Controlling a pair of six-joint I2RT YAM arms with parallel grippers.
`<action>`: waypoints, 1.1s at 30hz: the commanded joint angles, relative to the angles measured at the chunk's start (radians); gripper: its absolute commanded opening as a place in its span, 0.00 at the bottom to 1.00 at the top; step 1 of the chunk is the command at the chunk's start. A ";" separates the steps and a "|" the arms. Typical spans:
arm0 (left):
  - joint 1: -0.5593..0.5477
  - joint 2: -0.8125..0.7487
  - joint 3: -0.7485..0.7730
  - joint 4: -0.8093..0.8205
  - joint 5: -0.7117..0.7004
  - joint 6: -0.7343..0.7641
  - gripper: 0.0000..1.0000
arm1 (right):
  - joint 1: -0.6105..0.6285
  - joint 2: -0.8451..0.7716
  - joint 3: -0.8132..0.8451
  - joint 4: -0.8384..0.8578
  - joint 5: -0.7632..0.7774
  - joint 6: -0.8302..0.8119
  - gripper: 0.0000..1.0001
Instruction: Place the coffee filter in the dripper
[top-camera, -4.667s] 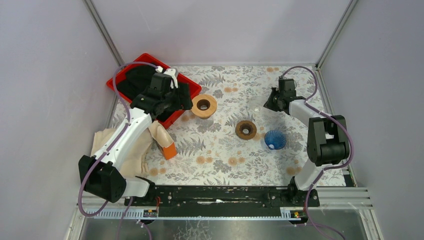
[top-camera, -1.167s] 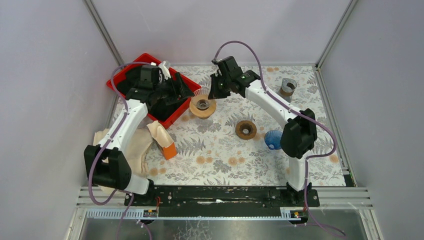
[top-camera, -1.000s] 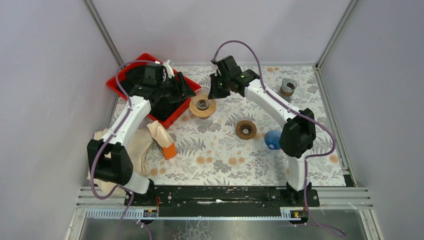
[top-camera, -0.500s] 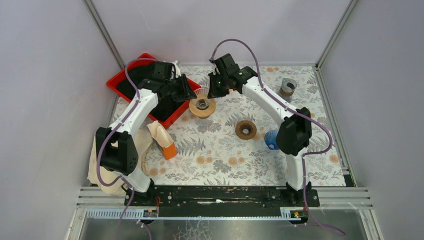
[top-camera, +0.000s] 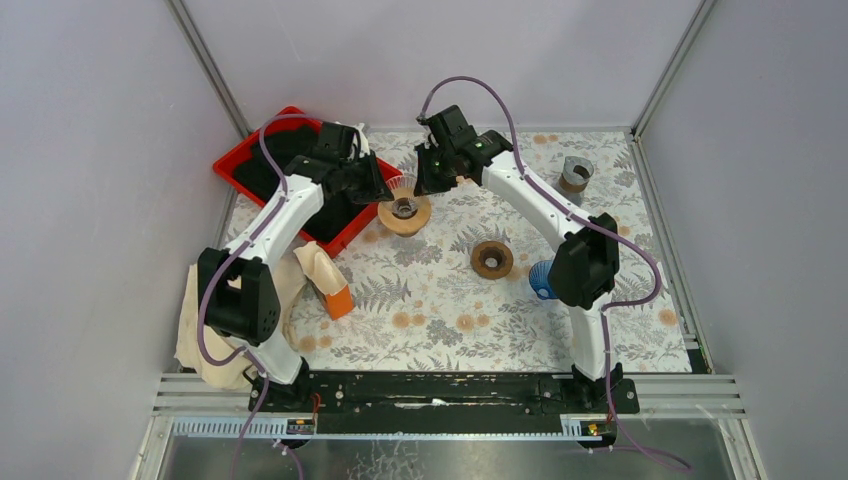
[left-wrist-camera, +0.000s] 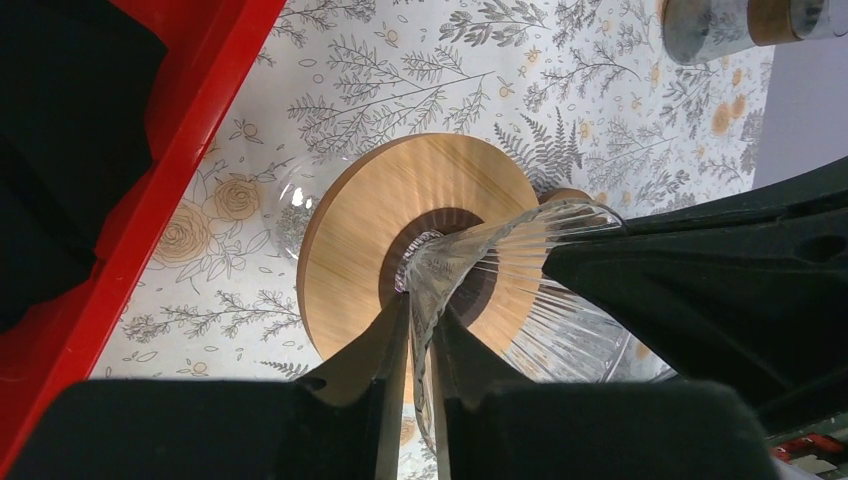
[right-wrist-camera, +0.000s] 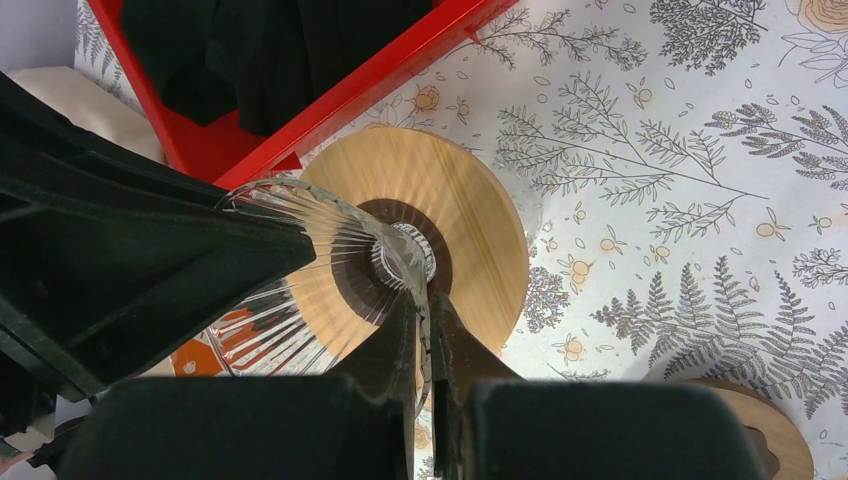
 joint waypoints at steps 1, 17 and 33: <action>-0.019 0.031 0.012 -0.053 -0.046 0.028 0.18 | 0.015 0.055 -0.027 -0.078 0.060 -0.041 0.00; -0.084 0.026 -0.055 -0.052 -0.110 0.024 0.16 | 0.024 0.045 -0.152 -0.047 0.125 -0.062 0.00; -0.122 0.032 -0.129 -0.018 -0.133 0.005 0.15 | 0.031 0.059 -0.191 -0.047 0.155 -0.070 0.00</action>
